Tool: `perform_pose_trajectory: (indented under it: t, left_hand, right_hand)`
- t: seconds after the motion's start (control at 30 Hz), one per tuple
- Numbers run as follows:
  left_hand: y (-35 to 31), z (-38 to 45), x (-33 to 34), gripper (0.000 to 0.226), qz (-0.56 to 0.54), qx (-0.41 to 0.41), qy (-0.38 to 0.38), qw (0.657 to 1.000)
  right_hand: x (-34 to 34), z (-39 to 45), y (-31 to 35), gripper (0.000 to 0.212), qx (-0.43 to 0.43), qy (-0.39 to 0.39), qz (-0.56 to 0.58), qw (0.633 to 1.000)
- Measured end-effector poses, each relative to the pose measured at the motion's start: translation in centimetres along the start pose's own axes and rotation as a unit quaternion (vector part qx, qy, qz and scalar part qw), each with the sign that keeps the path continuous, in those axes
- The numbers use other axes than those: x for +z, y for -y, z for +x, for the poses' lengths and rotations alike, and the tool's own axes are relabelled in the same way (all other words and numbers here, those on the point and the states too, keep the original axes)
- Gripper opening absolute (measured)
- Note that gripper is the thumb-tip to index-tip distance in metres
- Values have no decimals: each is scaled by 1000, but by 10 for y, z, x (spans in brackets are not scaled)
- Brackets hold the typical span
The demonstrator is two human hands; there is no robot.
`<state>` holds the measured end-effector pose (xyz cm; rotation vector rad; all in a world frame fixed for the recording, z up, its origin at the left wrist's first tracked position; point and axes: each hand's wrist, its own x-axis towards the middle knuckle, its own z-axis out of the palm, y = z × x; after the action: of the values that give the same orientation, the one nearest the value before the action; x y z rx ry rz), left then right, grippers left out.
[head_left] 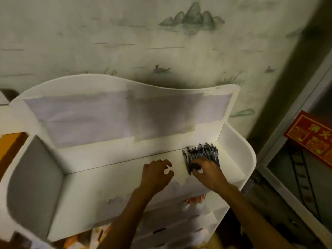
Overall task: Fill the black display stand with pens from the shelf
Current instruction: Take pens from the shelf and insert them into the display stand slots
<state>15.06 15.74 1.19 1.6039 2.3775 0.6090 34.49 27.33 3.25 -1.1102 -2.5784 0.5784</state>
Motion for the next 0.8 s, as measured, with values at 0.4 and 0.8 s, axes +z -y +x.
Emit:
perform_pose_trajectory:
  t: [0.4,0.8]
  left_hand:
    - [-69,77,83,56,66,-144,46,986]
    - [-93,119,131,87,60,-236,29,969]
  right_hand:
    - [-36,56,-107,28,-36,9,-15,999]
    - [-41,72,-159,43,-41,20,-13,999]
